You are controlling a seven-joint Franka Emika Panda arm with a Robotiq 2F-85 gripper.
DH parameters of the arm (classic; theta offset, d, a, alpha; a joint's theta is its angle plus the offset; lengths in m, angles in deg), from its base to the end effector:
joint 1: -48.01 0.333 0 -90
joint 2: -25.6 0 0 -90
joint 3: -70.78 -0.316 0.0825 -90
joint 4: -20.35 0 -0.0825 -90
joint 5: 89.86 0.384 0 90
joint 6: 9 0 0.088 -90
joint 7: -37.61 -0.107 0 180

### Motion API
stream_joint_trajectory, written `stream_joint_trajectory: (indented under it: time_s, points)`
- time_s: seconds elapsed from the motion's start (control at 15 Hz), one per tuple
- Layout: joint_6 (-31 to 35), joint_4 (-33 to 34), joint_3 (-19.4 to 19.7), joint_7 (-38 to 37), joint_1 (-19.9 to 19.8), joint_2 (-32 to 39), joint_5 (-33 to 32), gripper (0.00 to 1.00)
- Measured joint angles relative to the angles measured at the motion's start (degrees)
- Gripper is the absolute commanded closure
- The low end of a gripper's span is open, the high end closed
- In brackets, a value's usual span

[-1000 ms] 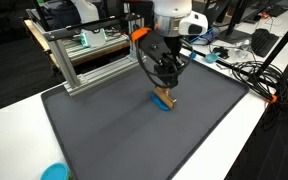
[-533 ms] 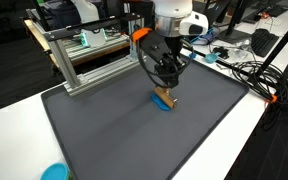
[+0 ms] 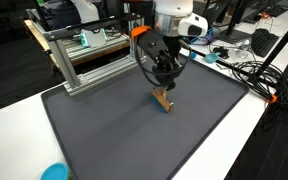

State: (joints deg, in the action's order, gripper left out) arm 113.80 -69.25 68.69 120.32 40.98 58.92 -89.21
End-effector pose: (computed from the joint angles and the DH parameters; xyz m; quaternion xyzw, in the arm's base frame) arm 0.6946 -0.0632 0.3053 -0.7821 -0.6230 -0.0096 0.0113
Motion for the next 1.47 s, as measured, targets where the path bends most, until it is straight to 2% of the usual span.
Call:
stream_joint_trajectory:
  time_s: [0.47,0.73,0.93,1.13,1.27,1.33,1.47]
  points:
    - [-0.2,0.0,1.9,-4.2,0.2,0.4,-5.9,0.78]
    - [-0.1,-0.2,2.0,-5.2,0.2,0.2,-6.6,0.78]
    - [2.1,-1.1,0.8,-7.0,0.8,-0.6,-6.5,0.78]
    - [7.2,-3.7,0.4,-10.5,2.6,-3.2,-7.0,0.78]
    - [7.2,-4.7,0.3,-13.3,3.9,-5.4,-7.4,0.78]
    - [5.9,-4.8,0.0,-14.3,4.2,-6.2,-7.1,0.53]
    - [5.5,-4.7,-0.4,-14.5,4.2,-6.3,-7.1,0.53]
